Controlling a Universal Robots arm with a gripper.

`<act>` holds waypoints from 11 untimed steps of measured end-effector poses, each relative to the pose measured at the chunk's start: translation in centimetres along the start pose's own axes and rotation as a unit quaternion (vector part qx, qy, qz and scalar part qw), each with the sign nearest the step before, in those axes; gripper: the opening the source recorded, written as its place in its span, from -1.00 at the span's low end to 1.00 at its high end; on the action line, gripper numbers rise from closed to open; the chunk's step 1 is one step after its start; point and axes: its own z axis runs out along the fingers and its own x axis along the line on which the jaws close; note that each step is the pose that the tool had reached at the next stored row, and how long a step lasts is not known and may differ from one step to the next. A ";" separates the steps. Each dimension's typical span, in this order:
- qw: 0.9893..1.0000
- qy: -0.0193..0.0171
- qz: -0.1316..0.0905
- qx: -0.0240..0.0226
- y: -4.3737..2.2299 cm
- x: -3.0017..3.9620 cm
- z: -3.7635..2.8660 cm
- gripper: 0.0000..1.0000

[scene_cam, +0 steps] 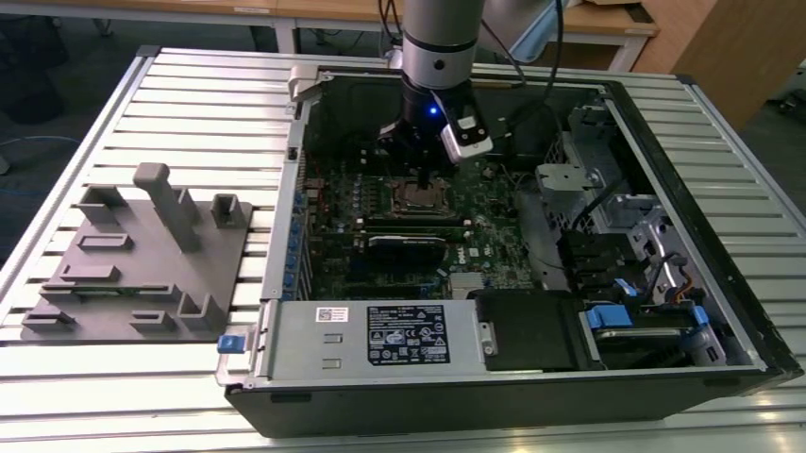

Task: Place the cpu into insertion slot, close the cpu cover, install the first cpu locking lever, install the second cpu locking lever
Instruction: 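Close the cpu cover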

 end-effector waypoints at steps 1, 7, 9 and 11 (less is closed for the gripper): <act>1.000 0.000 0.000 0.000 0.00 0.00 -0.01 -0.80; 1.000 0.000 0.000 0.000 0.00 -0.01 -0.12 -0.80; 1.000 0.000 0.000 0.000 0.00 0.00 -0.13 -0.80; 1.000 0.000 0.000 0.000 0.00 -0.01 -0.16 -0.80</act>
